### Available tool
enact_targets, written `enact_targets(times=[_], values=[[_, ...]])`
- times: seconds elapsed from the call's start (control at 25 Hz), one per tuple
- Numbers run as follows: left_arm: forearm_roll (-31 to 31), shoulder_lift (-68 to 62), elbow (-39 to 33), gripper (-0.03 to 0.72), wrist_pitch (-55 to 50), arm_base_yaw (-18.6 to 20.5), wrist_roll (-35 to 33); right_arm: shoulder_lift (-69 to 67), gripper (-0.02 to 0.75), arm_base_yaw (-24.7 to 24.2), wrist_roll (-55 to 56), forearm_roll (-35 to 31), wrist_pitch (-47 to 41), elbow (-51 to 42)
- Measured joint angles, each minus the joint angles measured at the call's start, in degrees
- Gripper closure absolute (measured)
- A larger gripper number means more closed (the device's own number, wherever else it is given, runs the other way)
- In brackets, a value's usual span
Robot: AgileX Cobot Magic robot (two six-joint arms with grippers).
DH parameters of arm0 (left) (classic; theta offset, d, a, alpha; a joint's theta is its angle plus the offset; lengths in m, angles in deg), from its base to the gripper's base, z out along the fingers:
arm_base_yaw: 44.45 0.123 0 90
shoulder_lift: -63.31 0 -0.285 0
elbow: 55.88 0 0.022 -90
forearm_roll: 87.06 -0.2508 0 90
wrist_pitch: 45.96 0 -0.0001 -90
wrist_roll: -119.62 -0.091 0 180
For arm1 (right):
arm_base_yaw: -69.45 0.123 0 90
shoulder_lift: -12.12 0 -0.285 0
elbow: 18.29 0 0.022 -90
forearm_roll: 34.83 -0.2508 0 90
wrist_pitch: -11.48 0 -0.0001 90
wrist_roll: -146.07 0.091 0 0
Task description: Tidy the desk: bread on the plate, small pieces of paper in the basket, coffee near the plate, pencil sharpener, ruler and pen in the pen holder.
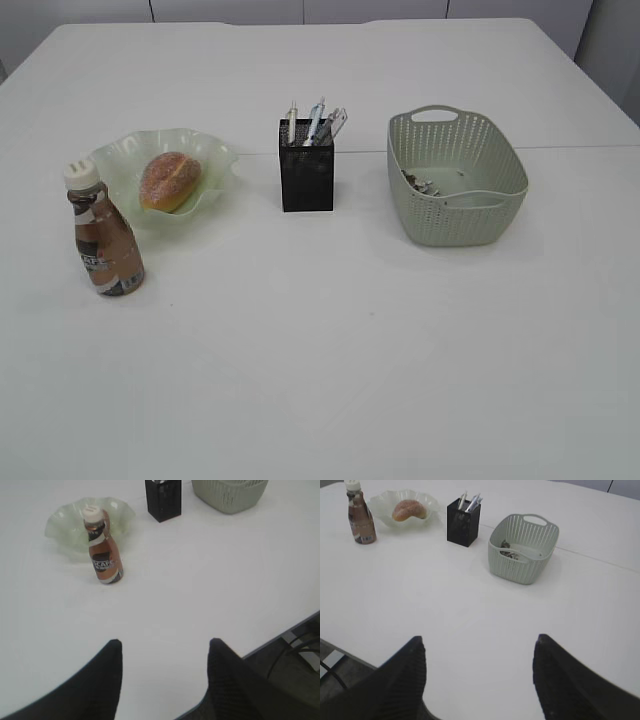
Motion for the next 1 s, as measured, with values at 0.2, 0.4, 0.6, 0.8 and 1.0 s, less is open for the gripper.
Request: enact_targets(times=[0.2,0.4,0.6,0.8,1.0], values=[[-0.12,0.1,-7.8,0.292,1.33,0.0,-2.28,0.0,0.217,0.0,-1.05,-0.61,0.74,-5.56],[-0.12,0.1,-10.2,0.292,5.17,0.0,-2.95,0.0,0.217,0.0,-1.08,-0.98,2.41,-10.02],[-0.22,0.1,-10.85,0.292,6.96,0.0,-3.05,0.0,0.217,0.0,-1.08,-2.03,6.19,-15.18],[-1.0,0.1,-10.96,0.292,7.07,0.0,-2.59,0.0,0.217,0.0,-0.22,-1.54,6.43,-16.16],[-1.0,0.1,-10.96,0.295,7.19,0.0,-2.59,0.0,0.217,0.0,1.26,-0.41,6.62,-16.21]])
